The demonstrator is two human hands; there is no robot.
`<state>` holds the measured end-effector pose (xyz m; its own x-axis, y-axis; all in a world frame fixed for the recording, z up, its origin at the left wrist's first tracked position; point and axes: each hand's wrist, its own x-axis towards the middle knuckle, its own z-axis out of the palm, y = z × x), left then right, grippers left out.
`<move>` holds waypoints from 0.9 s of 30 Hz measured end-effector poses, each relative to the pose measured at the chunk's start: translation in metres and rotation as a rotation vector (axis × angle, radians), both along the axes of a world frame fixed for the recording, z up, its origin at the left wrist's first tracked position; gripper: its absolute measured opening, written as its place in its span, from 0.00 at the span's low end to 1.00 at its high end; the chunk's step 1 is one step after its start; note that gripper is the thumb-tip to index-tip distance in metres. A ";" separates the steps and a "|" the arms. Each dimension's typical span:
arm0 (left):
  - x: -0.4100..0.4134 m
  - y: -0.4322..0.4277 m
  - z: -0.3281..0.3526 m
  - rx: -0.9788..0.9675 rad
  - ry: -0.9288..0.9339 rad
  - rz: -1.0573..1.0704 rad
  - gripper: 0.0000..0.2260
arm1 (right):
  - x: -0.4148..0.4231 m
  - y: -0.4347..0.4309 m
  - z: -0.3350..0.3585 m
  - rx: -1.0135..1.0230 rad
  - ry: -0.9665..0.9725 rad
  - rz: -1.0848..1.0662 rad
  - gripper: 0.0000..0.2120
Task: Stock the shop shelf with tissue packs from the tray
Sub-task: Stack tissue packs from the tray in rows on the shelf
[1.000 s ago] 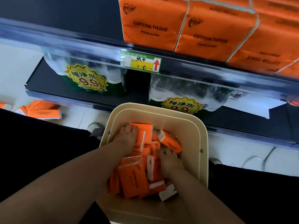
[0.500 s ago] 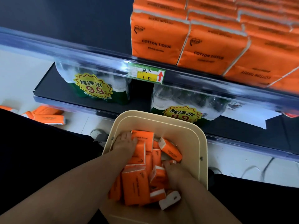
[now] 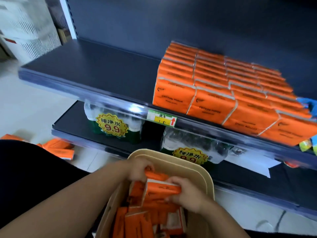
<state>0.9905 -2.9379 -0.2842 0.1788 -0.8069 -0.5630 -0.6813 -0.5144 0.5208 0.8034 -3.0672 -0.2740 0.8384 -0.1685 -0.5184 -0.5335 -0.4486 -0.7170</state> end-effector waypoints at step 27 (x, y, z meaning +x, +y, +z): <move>0.197 0.037 0.227 -1.073 0.111 0.581 0.16 | 0.242 -0.022 0.258 -0.642 -0.678 0.254 0.20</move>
